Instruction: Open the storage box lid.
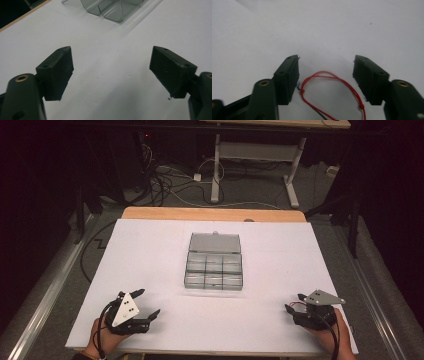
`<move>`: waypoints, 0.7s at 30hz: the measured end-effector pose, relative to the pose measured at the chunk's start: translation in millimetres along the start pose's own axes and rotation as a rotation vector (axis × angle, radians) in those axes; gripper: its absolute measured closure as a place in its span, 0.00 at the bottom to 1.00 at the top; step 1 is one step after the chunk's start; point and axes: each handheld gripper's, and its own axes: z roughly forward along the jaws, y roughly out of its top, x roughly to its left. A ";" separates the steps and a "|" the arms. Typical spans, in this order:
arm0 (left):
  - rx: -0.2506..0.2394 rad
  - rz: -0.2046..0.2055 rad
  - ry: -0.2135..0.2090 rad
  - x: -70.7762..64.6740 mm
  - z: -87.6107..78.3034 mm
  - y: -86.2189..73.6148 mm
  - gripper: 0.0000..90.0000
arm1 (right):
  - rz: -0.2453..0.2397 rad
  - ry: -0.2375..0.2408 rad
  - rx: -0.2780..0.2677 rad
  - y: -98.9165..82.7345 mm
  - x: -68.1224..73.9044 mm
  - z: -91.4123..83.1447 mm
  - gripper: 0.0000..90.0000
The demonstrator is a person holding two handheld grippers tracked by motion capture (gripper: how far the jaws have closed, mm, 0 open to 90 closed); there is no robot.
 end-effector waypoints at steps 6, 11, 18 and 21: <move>0.022 0.008 0.006 2.8 3.9 -2.8 0.20 | 0.022 0.063 0.042 0.1 -2.9 2.8 0.72; 0.004 -0.024 -0.012 5.7 3.4 -3.0 0.20 | 0.036 0.109 0.044 0.2 -5.2 3.4 0.91; -0.009 -0.038 -0.014 7.2 1.8 -2.1 0.20 | 0.033 0.092 0.045 0.5 -4.7 3.2 1.00; -0.011 -0.040 -0.021 7.7 2.6 -2.7 0.20 | 0.024 0.085 0.044 1.2 -4.0 3.5 1.00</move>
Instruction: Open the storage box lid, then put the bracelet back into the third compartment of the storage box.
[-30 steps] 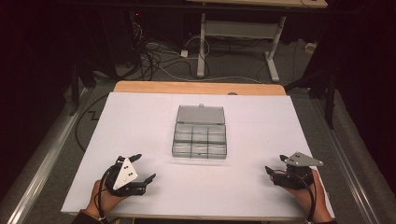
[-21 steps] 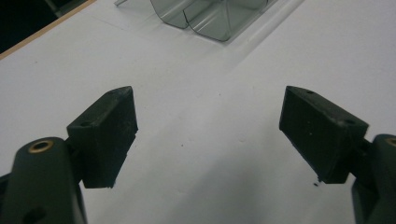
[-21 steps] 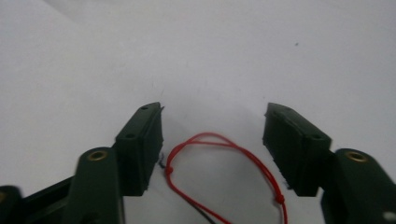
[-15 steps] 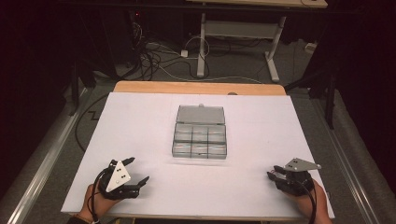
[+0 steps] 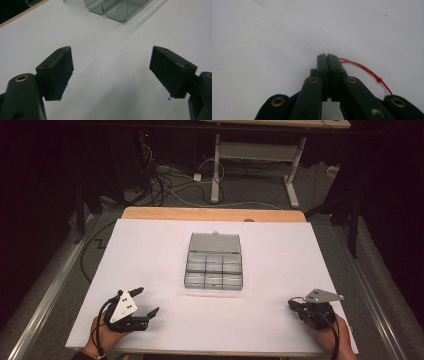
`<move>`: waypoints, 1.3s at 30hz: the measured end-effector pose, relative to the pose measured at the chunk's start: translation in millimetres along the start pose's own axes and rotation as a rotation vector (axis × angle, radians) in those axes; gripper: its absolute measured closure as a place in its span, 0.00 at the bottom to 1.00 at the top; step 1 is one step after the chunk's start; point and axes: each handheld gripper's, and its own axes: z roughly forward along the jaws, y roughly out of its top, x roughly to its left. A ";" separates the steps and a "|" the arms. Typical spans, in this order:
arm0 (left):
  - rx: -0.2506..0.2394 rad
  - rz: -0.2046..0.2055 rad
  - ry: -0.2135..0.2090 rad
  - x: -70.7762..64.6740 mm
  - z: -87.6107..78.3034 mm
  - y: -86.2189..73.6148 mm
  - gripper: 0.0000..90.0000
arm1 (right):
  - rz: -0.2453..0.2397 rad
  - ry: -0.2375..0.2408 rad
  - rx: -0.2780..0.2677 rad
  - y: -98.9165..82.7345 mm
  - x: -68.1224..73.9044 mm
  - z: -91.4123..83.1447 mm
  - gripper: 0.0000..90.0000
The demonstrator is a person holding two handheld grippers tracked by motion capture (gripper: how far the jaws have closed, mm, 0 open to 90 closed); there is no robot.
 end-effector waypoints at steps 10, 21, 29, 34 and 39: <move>0.000 0.008 -0.011 -1.4 1.4 0.6 0.20 | -0.018 -0.005 -0.037 1.2 1.8 -2.9 1.00; 0.007 0.010 -0.004 -2.4 1.6 -0.3 0.20 | -0.023 -0.001 -0.101 5.8 4.2 -5.6 1.00; 0.010 0.032 -0.001 -5.6 3.2 2.1 0.20 | -0.032 -0.027 -0.194 7.4 8.3 -15.1 1.00; 0.010 0.030 0.006 -6.3 1.9 2.5 0.20 | -0.050 -0.035 -0.231 10.7 11.3 -19.3 1.00; 0.016 0.031 0.011 -6.9 1.3 2.5 0.20 | -0.052 -0.037 -0.276 13.2 14.7 -26.3 1.00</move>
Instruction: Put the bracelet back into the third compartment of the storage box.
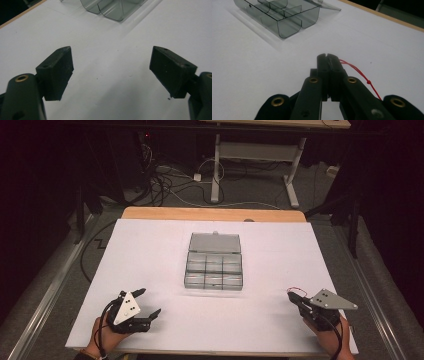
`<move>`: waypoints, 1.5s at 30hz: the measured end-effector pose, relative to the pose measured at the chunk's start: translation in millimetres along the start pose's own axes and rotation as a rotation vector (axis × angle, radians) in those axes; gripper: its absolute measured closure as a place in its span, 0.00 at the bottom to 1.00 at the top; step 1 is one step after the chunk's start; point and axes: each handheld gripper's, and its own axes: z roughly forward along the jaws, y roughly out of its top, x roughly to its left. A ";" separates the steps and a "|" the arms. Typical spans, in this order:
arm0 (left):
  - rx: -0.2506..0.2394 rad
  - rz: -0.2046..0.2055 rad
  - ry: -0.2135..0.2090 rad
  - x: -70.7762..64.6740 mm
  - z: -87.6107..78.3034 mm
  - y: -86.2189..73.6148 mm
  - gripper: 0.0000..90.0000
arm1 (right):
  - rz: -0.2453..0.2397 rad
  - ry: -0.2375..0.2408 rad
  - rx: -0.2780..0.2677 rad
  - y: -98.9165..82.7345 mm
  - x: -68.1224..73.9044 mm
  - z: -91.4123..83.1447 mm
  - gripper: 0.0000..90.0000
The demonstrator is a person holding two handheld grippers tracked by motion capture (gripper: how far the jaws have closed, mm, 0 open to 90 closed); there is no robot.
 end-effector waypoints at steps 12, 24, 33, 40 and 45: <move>0.005 0.005 0.000 -1.0 0.4 0.0 0.20 | -0.027 0.001 -0.036 7.5 6.5 -1.2 1.00; 0.000 0.013 0.006 -2.5 1.5 1.0 0.20 | -0.033 0.007 -0.074 13.9 6.3 -3.6 1.00; 0.002 0.018 0.007 -3.2 2.1 1.0 0.21 | -0.043 0.005 -0.096 20.4 8.3 -4.3 1.00; 0.001 0.017 0.007 -3.5 2.3 1.1 0.20 | -0.055 0.015 -0.111 26.1 10.4 -3.7 1.00; 0.006 0.019 0.006 -3.3 2.7 1.1 0.20 | -0.070 0.026 -0.126 32.9 14.1 -2.3 1.00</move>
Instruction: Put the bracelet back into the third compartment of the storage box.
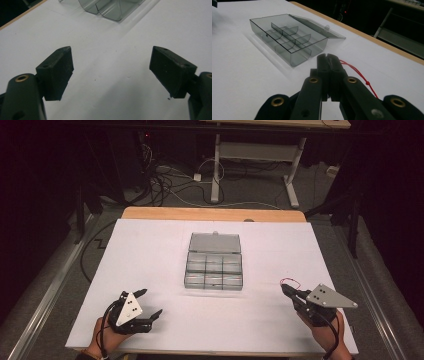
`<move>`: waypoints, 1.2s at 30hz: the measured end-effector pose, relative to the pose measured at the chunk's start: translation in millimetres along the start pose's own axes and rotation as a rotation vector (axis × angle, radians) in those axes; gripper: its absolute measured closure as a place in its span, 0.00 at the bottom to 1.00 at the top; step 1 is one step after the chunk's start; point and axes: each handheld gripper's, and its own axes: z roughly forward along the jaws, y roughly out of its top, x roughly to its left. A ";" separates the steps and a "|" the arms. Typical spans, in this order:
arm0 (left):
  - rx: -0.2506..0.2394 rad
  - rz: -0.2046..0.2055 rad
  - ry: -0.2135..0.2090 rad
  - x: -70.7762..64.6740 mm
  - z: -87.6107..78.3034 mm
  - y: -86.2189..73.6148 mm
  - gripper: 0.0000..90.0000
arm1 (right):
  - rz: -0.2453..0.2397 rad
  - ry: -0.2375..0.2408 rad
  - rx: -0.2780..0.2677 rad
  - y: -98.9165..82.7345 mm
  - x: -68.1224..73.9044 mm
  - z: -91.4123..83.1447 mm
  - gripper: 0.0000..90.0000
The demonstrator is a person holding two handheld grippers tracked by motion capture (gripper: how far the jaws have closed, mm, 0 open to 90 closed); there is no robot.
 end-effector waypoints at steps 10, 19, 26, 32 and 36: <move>0.004 0.001 -0.003 -0.3 0.2 0.0 0.20 | -0.026 0.024 -0.020 11.0 6.7 5.7 1.00; 0.000 -0.001 -0.003 -0.2 -0.3 0.0 0.20 | -0.050 0.057 -0.032 22.7 14.2 17.3 1.00; 0.001 -0.001 -0.003 0.3 -0.5 -0.3 0.20 | -0.056 0.073 -0.041 31.0 18.3 26.7 1.00; 0.002 0.004 -0.001 1.1 -1.3 -0.7 0.20 | -0.061 0.079 -0.049 37.1 19.6 36.0 1.00; 0.002 0.004 -0.002 0.6 -1.4 -0.6 0.20 | -0.069 0.085 -0.047 39.6 19.8 43.2 1.00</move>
